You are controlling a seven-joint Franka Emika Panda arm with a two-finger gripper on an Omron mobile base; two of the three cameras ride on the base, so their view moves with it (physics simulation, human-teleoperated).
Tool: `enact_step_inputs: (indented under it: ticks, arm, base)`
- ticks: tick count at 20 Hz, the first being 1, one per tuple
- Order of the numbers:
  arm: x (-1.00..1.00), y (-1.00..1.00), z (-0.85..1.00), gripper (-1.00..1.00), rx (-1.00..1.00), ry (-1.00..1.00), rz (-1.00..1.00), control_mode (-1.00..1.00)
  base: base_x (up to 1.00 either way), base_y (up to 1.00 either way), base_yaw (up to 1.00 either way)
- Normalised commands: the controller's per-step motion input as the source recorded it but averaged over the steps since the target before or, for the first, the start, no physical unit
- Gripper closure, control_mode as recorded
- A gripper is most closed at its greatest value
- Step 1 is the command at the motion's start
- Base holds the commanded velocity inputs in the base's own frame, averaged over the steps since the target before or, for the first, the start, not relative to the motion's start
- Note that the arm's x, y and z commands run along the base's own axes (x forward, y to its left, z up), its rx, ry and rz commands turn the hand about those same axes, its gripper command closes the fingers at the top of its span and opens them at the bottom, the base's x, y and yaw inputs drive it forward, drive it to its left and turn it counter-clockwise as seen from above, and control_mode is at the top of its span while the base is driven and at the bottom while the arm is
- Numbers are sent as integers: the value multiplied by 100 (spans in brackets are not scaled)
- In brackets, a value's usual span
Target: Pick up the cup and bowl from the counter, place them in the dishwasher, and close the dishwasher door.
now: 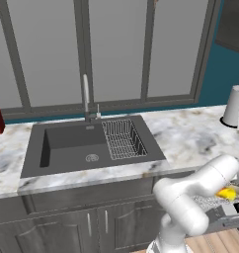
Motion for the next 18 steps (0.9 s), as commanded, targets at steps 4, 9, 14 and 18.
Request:
enact_step_inputs:
  ticks: [4,9,14,18]
  arm:
    - [100,0,3,-100,-2,10,-10,-100]
    - [100,0,1,-100,-3,10,-11,-100]
    - [100,0,0,-100,-3,9,-11,-100]
    - [100,0,0,-100,-4,9,-12,-100]
  base:
    - [0,0,0]
    - [0,0,0]
    - [0,0,0]
    - [0,0,0]
